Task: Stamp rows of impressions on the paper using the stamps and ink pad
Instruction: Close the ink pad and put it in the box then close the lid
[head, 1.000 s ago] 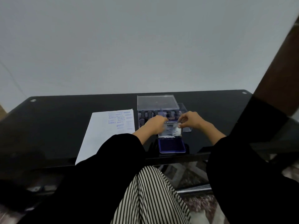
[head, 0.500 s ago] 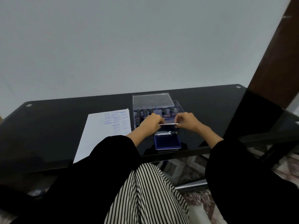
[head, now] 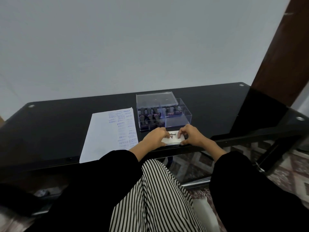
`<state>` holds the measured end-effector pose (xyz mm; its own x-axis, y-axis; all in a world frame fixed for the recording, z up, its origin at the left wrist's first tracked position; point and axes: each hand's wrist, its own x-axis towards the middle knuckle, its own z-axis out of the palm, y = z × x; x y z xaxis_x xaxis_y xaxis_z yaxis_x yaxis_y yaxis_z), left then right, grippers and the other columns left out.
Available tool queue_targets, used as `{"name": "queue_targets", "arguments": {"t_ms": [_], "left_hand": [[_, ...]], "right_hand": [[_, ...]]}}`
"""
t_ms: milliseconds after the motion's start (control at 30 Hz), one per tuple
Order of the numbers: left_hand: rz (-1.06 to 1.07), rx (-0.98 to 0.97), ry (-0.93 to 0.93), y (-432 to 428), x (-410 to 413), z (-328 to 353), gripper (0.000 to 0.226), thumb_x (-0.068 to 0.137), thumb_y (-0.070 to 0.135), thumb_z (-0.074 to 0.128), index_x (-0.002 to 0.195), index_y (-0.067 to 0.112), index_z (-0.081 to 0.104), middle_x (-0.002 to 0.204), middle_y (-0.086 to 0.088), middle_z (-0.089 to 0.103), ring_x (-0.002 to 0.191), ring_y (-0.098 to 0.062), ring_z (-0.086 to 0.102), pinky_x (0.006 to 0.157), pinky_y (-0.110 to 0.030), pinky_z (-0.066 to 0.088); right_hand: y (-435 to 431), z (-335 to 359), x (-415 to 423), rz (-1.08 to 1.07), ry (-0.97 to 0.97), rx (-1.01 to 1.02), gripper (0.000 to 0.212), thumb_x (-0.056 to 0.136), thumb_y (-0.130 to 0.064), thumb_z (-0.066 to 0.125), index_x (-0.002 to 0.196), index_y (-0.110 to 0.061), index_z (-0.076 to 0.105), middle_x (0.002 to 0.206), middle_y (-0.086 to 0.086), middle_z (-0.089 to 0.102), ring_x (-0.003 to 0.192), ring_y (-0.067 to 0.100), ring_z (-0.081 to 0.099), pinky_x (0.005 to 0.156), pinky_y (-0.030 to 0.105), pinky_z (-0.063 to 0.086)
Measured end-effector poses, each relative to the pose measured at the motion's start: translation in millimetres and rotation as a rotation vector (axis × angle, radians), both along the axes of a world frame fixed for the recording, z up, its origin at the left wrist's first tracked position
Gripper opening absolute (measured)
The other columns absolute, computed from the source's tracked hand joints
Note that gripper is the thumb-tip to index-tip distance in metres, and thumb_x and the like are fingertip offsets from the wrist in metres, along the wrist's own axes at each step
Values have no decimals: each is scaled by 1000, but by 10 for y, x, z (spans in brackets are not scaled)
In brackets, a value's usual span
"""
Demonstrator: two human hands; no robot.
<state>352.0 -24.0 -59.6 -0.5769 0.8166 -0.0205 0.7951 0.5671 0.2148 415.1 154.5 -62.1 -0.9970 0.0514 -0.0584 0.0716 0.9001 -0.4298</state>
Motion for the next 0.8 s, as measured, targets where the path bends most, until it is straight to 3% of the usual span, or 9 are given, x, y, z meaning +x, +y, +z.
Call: {"name": "queue_targets", "arguments": {"t_ms": [200, 333, 433, 567, 800], "left_hand": [[47, 119, -67, -44, -72, -129, 42, 82, 19, 69, 122, 13, 60, 129, -6, 49, 121, -21, 43, 100, -32, 37], [101, 235, -204, -48, -122, -221, 37, 81, 14, 69, 117, 13, 59, 133, -6, 45, 124, -22, 42, 104, -32, 35], [164, 280, -290, -40, -147, -274, 49, 81, 12, 69, 127, 12, 52, 137, -7, 44, 129, -24, 40, 107, -33, 32], [170, 219, -357, -37, -194, -254, 68, 83, 16, 67, 143, 9, 35, 148, -9, 36, 137, -24, 31, 112, -32, 25], [126, 33, -276, -14, -266, -210, 72, 85, 27, 66, 145, 12, 30, 145, -10, 37, 134, -26, 33, 112, -37, 28]], "right_hand": [[11, -68, -51, -17, 19, -68, 37, 70, -13, 80, 103, -17, 64, 116, 3, 43, 110, 17, 43, 90, 23, 36], [22, -105, -111, 18, 15, -84, 60, 66, -16, 82, 121, -19, 58, 131, 5, 48, 123, 21, 42, 101, 33, 36], [39, -123, -149, 24, -10, -70, 65, 68, -16, 81, 127, -20, 55, 133, 3, 52, 124, 22, 44, 99, 34, 38], [71, -122, -221, 38, -48, -12, 67, 66, -18, 82, 127, -22, 55, 134, 2, 52, 123, 22, 45, 99, 34, 39], [89, -104, -311, 79, -117, 38, 81, 65, -22, 84, 136, -20, 45, 137, 3, 49, 126, 23, 43, 106, 37, 34]]}}
